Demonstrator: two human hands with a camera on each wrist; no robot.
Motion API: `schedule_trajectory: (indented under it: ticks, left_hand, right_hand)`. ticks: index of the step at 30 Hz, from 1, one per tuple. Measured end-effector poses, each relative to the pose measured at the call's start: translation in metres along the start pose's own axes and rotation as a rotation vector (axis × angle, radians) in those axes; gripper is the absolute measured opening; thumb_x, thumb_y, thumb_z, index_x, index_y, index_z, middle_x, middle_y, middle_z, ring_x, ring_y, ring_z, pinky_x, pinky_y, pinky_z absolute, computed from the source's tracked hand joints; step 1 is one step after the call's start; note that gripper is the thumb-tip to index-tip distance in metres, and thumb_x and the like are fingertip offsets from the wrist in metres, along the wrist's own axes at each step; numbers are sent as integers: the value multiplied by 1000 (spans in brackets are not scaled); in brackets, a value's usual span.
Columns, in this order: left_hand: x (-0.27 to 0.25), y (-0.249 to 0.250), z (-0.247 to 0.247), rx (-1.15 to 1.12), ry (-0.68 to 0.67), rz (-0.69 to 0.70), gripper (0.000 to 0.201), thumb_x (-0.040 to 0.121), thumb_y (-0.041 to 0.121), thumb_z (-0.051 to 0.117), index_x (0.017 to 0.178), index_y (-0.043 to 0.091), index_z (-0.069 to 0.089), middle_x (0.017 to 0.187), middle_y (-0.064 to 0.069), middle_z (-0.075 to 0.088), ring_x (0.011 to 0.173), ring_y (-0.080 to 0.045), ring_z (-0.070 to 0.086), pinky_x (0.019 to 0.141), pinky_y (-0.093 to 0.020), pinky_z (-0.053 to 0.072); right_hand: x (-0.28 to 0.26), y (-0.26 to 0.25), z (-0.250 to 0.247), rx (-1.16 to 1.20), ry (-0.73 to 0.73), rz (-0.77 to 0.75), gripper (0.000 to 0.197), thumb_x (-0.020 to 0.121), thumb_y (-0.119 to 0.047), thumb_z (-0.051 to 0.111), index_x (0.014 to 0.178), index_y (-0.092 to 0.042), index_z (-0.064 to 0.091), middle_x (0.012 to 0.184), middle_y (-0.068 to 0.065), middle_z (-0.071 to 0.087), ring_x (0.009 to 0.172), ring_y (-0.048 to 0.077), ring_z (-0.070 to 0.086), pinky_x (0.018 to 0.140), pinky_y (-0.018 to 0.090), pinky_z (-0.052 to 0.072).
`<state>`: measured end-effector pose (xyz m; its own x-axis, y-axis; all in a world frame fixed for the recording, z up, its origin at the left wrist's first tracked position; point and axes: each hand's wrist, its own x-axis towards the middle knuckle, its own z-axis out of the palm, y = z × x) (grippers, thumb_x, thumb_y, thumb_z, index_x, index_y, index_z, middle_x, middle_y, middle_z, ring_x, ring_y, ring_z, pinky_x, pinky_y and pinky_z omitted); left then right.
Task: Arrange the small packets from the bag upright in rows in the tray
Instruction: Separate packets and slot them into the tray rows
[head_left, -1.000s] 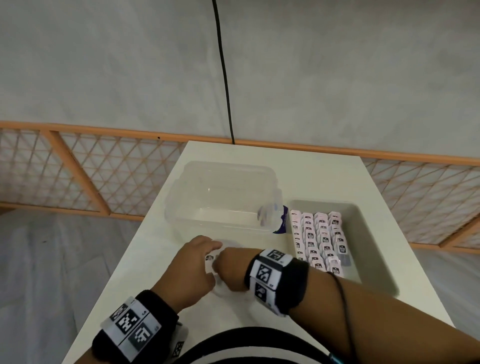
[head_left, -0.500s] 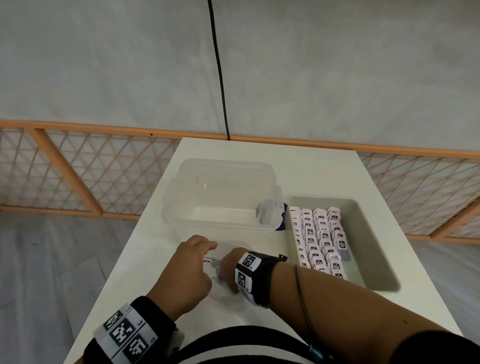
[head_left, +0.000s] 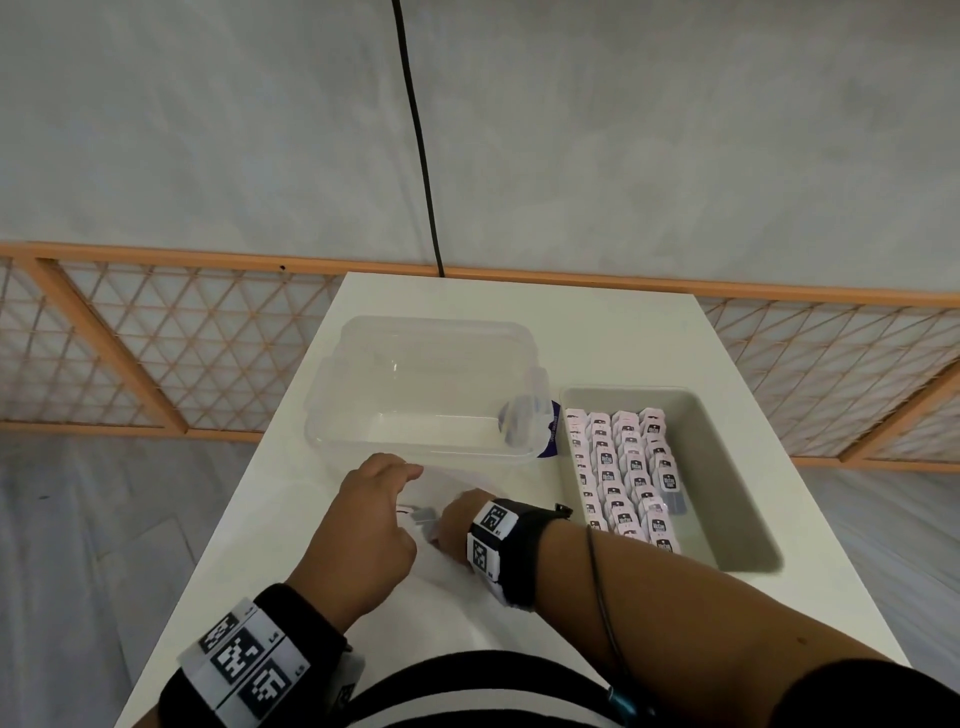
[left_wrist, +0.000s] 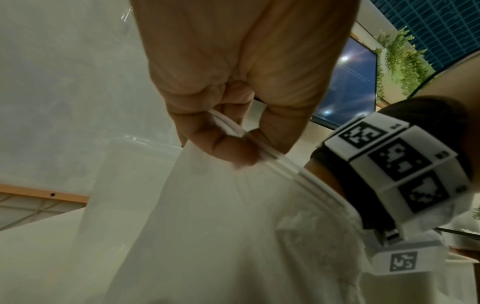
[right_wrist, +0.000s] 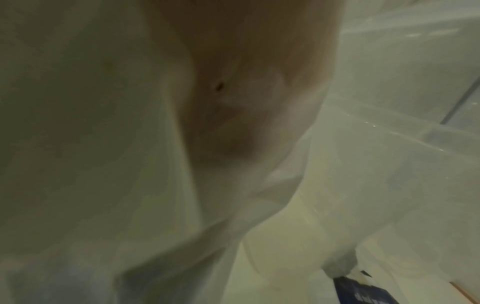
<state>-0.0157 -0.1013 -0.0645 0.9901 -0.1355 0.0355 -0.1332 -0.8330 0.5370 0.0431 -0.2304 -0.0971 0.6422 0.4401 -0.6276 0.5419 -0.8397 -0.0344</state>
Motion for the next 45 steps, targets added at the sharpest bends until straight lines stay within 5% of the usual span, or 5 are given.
schedule_trajectory:
  ticks: [11,21,28,34,45]
  left_hand:
    - [14,7,-7,-77,-20,-83,59,73,0,67,128,15,52,126,2,48,98,-6,45,85,-12,32]
    - [27,54,-34,211,-156,-106,51,69,51,73,114,34,53,116,7,38,116,-14,28,89,-29,36]
    - [61,113,-24,-800,-346,-4,29,87,20,64,116,20,63,105,-1,71,88,-16,68,75,-33,57]
    - [80,136,6,-963,-278,-110,16,88,4,61,104,1,64,84,-12,68,70,-18,66,60,-26,57]
    - [97,162,22,-1030,-362,-117,3,90,13,60,90,11,62,74,-7,65,62,-17,61,49,-23,49]
  right_hand:
    - [-48,6,-38,35,314,-148,26,91,-20,58,112,-4,58,108,12,61,99,27,60,73,28,41]
    - [-129,91,-45,1278,441,-206,13,87,-6,66,94,-7,56,84,8,71,76,22,72,67,30,56]
    - [-152,113,-35,1522,444,-304,19,91,2,55,106,-7,47,84,9,67,73,22,66,61,24,54]
    - [-155,136,-22,1664,660,-122,22,87,1,62,108,-2,56,80,13,67,63,22,66,57,22,55]
    - [-168,163,-18,1465,757,-58,44,82,-1,70,123,-9,54,87,18,65,64,22,68,58,24,54]
